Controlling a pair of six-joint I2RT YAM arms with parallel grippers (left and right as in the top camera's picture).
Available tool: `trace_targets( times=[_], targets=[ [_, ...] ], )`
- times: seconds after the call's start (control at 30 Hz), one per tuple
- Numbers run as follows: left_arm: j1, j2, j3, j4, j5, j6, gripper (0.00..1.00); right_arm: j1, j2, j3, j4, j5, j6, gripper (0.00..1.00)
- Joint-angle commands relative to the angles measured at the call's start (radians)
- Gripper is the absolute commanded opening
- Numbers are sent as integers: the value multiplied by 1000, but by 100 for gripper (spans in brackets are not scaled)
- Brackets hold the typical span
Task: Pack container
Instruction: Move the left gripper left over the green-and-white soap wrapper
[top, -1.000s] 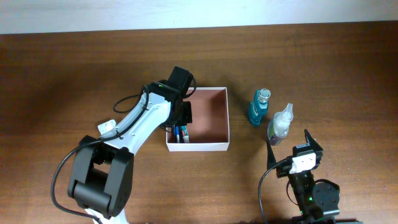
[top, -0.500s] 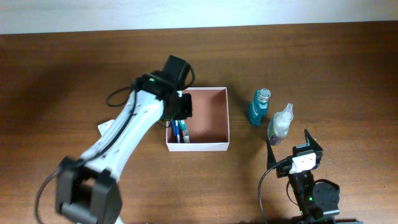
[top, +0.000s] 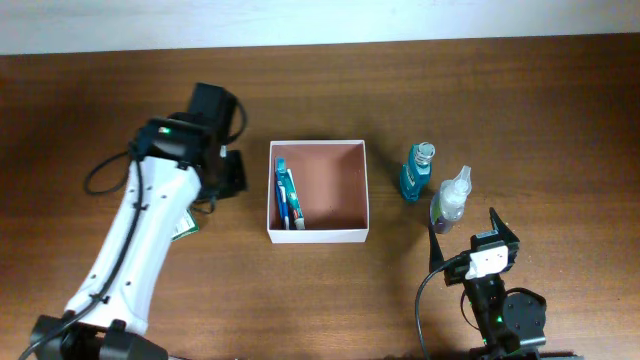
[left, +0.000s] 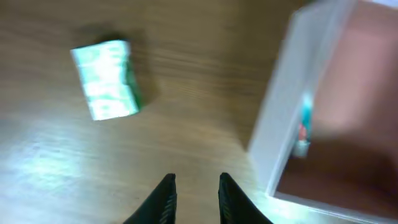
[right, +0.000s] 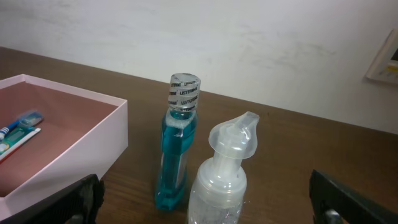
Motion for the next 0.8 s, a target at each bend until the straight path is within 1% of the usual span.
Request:
trace_targets(
  times=[0.0, 0.2, 0.33, 0.5, 0.63, 0.67, 0.7, 0.77],
  targets=[
    [86, -12, 5, -5, -40, -23, 28, 8, -6, -5, -5, 9, -3, 98],
    [185, -12, 0, -20, -37, -26, 29, 8, -6, -5, -5, 9, -3, 98],
    [232, -12, -49, 0, -40, -46, 28, 8, -6, -5, -5, 9, -3, 98],
    [279, -11, -195, 112, -39, -50, 28, 8, -6, -5, -5, 9, -3, 98],
    [330, -11, -314, 209, -37, -97, 30, 8, -6, -5, -5, 9, -3, 98],
    [343, -11, -337, 235, -32, -106, 35, 8, -6, -5, -5, 9, -3, 99],
    [360, -11, -366, 275, -22, -113, 43, 8, -6, -5, -5, 9, -3, 98],
    [372, -11, -399, 325, -8, -113, 45, 8, -6, -5, -5, 9, -3, 98]
  ],
)
